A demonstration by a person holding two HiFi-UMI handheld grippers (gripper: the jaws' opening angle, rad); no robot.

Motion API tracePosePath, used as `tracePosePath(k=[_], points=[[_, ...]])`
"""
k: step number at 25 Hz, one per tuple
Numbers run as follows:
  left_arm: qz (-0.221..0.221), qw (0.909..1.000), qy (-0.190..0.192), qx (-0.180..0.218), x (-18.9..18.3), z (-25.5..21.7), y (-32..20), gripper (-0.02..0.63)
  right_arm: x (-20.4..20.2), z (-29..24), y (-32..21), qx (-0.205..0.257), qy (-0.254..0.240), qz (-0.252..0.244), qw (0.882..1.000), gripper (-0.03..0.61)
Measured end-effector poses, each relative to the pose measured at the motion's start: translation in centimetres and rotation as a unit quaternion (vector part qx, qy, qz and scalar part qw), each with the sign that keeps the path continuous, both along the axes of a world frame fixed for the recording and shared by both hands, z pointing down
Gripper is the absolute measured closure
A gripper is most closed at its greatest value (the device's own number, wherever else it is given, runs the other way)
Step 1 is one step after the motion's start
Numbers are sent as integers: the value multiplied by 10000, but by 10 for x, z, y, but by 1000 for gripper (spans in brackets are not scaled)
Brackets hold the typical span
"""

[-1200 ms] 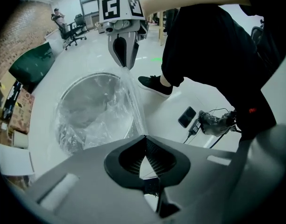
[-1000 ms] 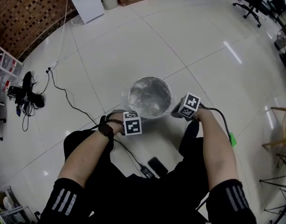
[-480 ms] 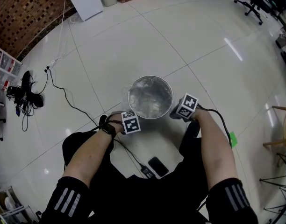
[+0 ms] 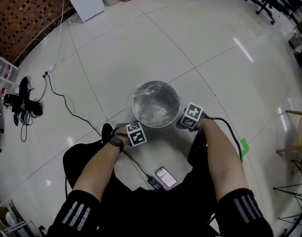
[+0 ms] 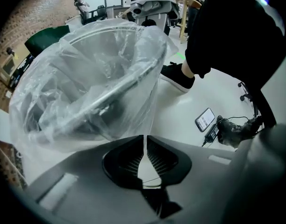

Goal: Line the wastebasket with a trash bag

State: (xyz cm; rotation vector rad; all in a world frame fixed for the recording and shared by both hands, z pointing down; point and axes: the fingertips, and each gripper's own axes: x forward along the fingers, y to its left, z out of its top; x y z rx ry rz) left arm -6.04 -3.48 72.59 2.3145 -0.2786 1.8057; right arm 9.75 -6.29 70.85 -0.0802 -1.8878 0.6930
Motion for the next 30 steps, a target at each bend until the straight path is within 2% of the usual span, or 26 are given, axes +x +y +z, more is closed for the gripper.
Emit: tracePosePath(k=[4,8,11,15,21,23,28,30], points=[[-24,9998,-58,-177,-8,2,3,527,0,3,8,-38,157,-253,9995,465],[133,9995,-115,-260,-14,-6,7,482,5,-9,5,-71,77,-256,9996,452],[237,9988,-157,-406,-20,-20,16,471,12,-22,3,-80,36,-247,9997,441],[311,9982,43,-518,-24,-45,16,463,15,-46,-9,67,-149,-137,9998,437],[-2,9975,53,-701,-49,-84,4,459,17,-60,-34,558,-244,137,9981,425],[-99,9979,178,-611,-51,-99,-7,459,22,-59,-41,726,-167,134,9971,406],[-435,9976,427,323,-65,-125,-66,436,26,-58,-57,1065,-96,152,9942,382],[-631,9955,495,498,-73,-124,-86,430,23,-58,-62,1161,-116,173,9930,382]])
